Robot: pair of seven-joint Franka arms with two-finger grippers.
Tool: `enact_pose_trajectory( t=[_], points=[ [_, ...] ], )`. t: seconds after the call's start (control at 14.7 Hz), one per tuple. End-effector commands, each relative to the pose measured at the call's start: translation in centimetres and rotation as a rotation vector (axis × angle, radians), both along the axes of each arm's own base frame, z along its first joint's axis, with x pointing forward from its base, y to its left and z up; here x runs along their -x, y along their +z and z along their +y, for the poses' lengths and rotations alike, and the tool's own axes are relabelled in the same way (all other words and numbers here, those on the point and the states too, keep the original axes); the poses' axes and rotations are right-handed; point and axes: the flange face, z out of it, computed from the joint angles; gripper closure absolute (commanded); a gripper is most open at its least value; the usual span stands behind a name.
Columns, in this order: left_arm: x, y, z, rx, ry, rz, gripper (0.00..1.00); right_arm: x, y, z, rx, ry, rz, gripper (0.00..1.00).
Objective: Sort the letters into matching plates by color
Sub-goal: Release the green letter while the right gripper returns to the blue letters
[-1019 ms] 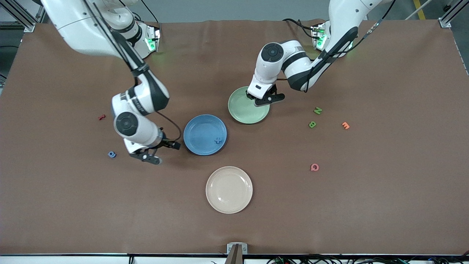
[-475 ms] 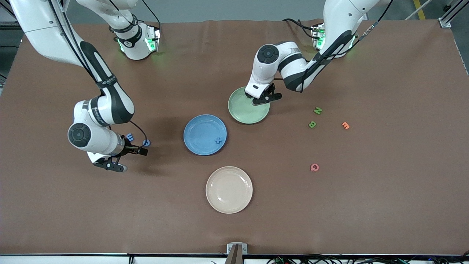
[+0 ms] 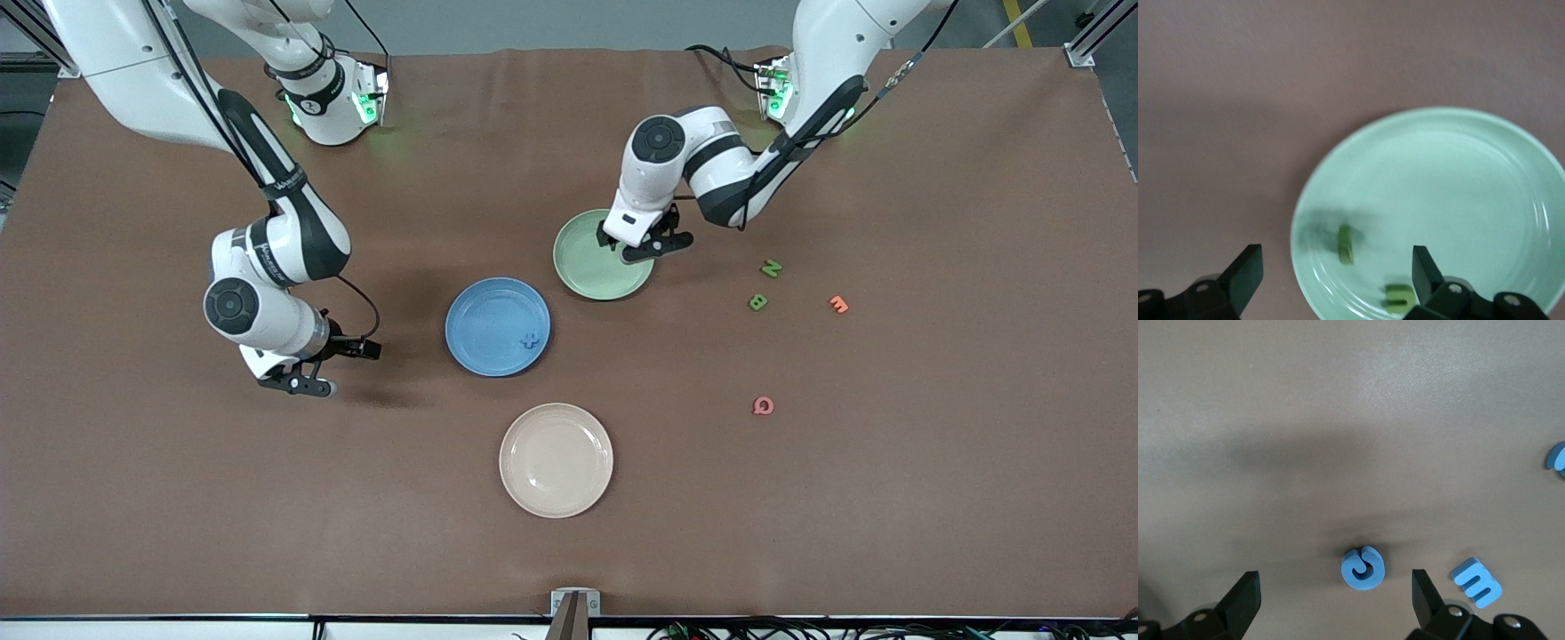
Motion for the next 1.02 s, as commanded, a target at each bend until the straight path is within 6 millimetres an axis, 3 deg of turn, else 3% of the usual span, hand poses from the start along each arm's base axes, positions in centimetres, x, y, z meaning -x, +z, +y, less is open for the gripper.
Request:
enact_pose_trajectory(
  t=[0.0, 0.34, 0.48, 0.61, 0.95],
  points=[
    [-1.7, 1.4, 3.3, -0.04, -0.045, -0.039, 0.01, 2.0, -0.6, -0.5, 0.016, 0.033, -0.057, 0.0],
    [-3.7, 1.5, 8.8, -0.08, -0.11, -0.049, 0.01, 3.1, -1.7, -0.8, 0.025, 0.05, -0.061, 0.04],
    [-4.4, 1.6, 10.9, -0.09, -0.136, -0.047, 0.01, 3.2, -2.0, -0.9, 0.027, 0.051, -0.058, 0.18],
    [-5.2, 1.6, 12.8, -0.092, -0.153, -0.041, 0.01, 3.2, -2.1, -0.9, 0.031, 0.055, -0.058, 0.24],
    [-7.1, 1.3, 16.5, -0.078, -0.135, -0.055, 0.01, 3.6, -3.8, -1.9, 0.041, 0.073, -0.073, 0.25]
  ],
)
